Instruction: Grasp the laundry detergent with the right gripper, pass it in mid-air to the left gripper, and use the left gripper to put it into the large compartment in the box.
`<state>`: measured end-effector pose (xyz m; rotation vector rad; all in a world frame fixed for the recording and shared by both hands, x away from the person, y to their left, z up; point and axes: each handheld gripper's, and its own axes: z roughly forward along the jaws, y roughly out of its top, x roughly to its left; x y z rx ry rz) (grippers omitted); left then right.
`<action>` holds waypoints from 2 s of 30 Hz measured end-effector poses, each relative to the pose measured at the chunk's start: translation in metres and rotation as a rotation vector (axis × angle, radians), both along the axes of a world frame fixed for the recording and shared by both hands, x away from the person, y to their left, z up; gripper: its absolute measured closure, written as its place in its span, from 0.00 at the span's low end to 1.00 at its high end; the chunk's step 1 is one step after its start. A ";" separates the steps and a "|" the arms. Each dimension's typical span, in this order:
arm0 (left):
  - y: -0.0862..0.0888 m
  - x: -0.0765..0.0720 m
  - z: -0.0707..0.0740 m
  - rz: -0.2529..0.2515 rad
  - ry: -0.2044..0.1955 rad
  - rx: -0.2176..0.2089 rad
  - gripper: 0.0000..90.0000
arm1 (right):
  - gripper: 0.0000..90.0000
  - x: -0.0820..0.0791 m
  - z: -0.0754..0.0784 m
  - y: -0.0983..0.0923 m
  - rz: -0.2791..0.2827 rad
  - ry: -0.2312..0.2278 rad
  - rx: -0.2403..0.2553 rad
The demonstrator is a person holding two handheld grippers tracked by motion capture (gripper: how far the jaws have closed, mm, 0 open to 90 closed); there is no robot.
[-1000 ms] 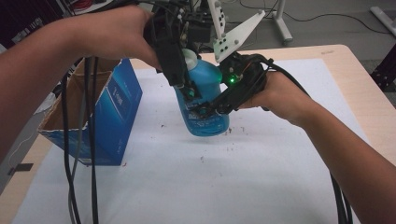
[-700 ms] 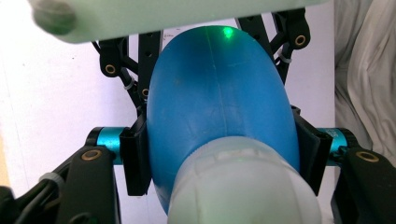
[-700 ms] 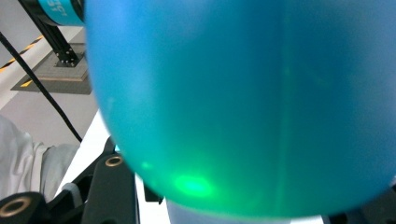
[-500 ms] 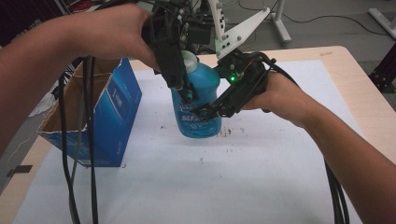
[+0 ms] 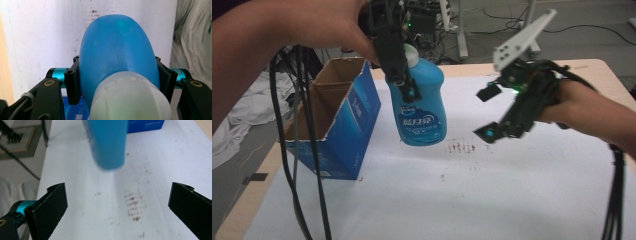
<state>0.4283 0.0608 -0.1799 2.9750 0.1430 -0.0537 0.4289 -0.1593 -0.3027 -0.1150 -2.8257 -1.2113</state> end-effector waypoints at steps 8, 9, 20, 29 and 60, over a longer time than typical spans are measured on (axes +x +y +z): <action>0.025 -0.006 0.028 0.079 -0.023 0.014 0.41 | 0.01 -0.029 0.011 -0.034 0.048 -0.034 -0.257; 0.029 -0.007 0.031 0.092 -0.025 0.009 0.41 | 0.01 -0.030 0.011 -0.038 0.044 -0.042 -0.283; 0.078 -0.021 0.071 0.207 -0.075 -0.018 0.41 | 0.01 -0.038 0.024 -0.082 -0.055 -0.047 -0.310; 0.116 -0.033 0.089 0.280 -0.071 -0.030 0.41 | 0.01 -0.038 0.027 -0.095 -0.090 -0.067 -0.303; 0.198 -0.025 0.050 0.403 -0.107 0.043 0.41 | 0.01 -0.034 0.022 -0.094 -0.162 -0.037 -0.298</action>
